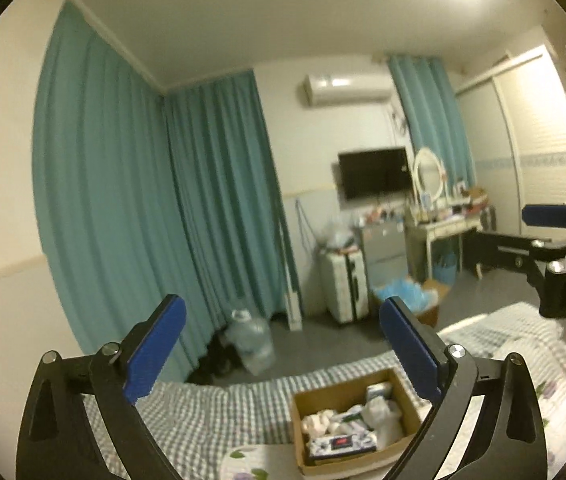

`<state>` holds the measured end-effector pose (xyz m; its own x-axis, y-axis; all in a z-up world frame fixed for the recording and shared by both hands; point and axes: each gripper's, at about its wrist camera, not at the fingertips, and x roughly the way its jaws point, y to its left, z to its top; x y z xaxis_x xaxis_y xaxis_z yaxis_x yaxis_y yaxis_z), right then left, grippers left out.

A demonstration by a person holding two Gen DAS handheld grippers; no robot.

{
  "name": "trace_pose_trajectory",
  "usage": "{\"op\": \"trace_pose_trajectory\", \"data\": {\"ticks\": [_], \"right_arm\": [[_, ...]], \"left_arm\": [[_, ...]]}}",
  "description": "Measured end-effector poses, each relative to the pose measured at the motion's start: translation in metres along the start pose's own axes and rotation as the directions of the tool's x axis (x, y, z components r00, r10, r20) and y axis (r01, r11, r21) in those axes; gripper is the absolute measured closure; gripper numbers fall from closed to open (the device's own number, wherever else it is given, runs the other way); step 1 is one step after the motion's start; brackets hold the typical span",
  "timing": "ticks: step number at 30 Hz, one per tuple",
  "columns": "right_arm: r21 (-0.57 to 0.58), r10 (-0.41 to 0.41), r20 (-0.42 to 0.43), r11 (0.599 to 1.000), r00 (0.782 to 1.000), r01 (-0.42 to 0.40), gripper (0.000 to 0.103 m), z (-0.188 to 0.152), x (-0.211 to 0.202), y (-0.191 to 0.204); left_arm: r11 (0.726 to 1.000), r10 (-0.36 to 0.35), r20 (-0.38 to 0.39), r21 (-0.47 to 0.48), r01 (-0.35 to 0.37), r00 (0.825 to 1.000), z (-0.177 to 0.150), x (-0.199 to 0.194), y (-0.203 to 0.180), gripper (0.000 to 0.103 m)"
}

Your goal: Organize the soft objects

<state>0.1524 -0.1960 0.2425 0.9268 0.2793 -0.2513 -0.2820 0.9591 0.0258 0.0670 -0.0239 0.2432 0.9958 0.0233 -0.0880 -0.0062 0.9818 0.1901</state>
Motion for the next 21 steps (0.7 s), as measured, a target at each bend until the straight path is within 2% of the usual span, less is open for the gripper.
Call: {"op": "trace_pose_trajectory", "data": {"ticks": [3,7,11,15,18,21], "right_arm": [[-0.028,-0.015,0.037,0.999,0.999,0.016,0.002,0.008,-0.043,0.014],[-0.056,-0.012,0.085,0.998,0.996,0.016,0.001,0.002,-0.094,0.026],[-0.057,0.009,0.145,0.998,0.989,0.000,0.001,-0.022,-0.125,0.032],[-0.064,0.013,0.187,0.998,0.982,-0.001,0.001,-0.056,-0.129,0.029],[-0.043,0.001,0.228,0.999,0.974,0.009,0.001,-0.087,-0.117,0.024],[-0.029,0.021,0.189,0.999,0.982,-0.016,0.001,-0.121,-0.087,0.017]], "left_arm": [[0.999,0.039,0.043,0.004,-0.039,0.998,0.001,-0.033,0.002,0.003],[0.996,0.077,0.076,0.035,-0.080,0.994,-0.015,-0.055,0.000,0.003],[0.999,0.039,0.086,0.012,-0.041,0.996,-0.041,-0.065,0.000,0.002],[0.999,0.029,0.046,-0.022,-0.028,0.999,-0.078,-0.058,-0.005,0.002],[0.998,-0.017,0.000,-0.055,0.017,1.000,-0.107,-0.051,-0.010,0.002],[0.999,-0.009,-0.031,-0.048,0.008,0.999,-0.136,-0.034,-0.021,0.002]]}}
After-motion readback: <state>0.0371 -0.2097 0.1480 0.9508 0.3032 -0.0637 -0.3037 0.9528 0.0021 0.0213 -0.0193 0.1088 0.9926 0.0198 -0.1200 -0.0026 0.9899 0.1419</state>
